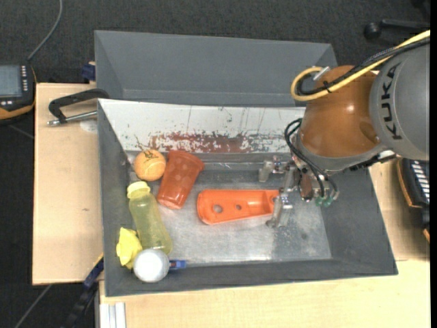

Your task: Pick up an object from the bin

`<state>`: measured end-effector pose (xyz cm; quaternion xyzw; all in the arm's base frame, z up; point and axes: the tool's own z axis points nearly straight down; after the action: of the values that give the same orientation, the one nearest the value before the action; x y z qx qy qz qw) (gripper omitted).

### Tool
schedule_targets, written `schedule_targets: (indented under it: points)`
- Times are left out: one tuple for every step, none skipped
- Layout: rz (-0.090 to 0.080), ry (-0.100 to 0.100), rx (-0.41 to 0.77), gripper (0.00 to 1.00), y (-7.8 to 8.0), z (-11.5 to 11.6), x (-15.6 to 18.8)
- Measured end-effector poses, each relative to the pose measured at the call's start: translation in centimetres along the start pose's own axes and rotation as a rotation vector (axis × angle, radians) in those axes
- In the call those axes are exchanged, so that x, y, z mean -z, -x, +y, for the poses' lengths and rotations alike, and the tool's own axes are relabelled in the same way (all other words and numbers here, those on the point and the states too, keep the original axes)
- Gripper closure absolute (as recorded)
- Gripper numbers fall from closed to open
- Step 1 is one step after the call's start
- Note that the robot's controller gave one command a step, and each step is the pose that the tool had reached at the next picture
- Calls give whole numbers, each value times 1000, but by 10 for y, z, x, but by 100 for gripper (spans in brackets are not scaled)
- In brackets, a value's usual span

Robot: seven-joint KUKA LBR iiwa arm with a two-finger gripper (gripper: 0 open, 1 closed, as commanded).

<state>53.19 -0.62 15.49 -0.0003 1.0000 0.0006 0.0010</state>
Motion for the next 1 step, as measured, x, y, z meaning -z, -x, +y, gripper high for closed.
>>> schedule_targets:
  points:
    - [-5,-1,67,0,6,6,-22]
